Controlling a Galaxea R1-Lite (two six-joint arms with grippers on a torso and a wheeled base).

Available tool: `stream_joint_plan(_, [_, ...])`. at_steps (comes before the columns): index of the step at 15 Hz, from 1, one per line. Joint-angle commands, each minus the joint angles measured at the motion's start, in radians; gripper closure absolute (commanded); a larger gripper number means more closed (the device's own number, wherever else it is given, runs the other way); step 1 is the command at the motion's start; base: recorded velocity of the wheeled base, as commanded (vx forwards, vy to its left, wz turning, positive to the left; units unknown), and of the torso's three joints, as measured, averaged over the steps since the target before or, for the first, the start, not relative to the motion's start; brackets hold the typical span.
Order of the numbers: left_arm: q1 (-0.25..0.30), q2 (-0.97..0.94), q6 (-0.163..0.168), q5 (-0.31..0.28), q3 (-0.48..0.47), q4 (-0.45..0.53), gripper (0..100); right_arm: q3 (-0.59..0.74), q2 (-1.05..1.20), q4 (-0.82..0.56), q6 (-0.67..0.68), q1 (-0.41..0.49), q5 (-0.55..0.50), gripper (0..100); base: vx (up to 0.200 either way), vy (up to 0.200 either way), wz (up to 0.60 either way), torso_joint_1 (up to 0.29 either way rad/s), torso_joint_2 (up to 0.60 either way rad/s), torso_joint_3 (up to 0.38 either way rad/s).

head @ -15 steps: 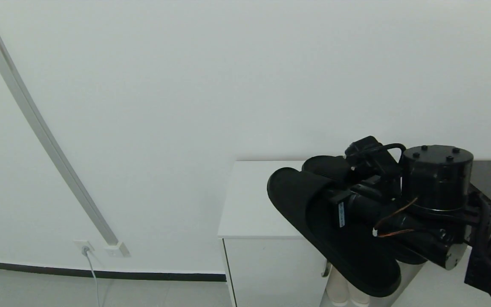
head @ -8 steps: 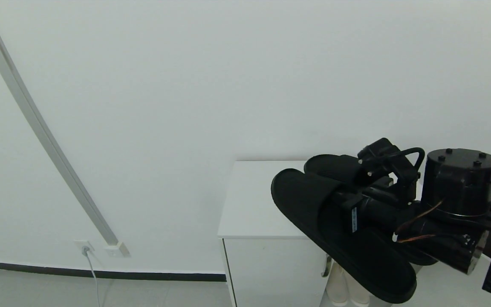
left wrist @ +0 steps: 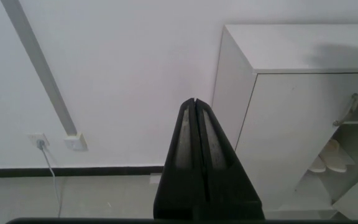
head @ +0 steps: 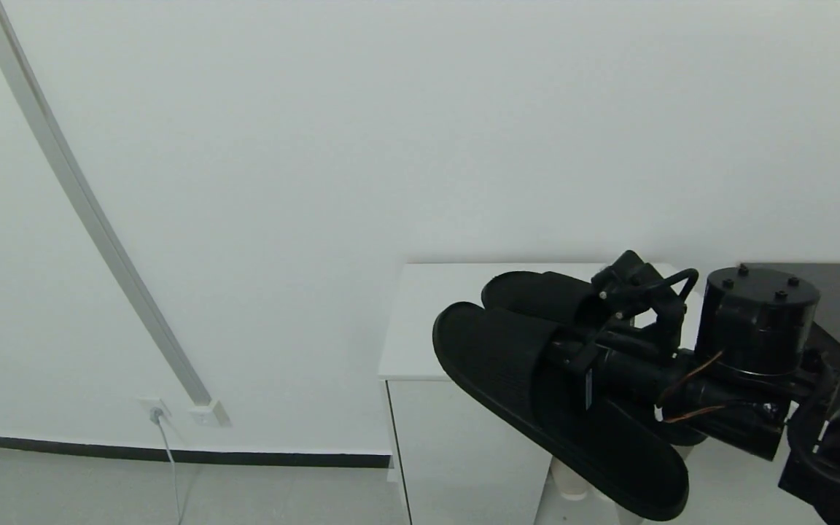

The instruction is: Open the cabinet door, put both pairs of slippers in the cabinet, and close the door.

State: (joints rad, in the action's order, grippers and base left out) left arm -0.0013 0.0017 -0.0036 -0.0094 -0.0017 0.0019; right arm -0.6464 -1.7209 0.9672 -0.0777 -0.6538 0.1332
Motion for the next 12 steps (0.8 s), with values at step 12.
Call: stream_joint_plan(12, [0.000, 0.000, -0.001, 0.002, 0.000, 0.000, 100, -0.067, -0.132, -0.091, 0.038, -0.084, -0.245, 100, 0.000, 0.000, 0.00, 0.000, 0.00, 0.000])
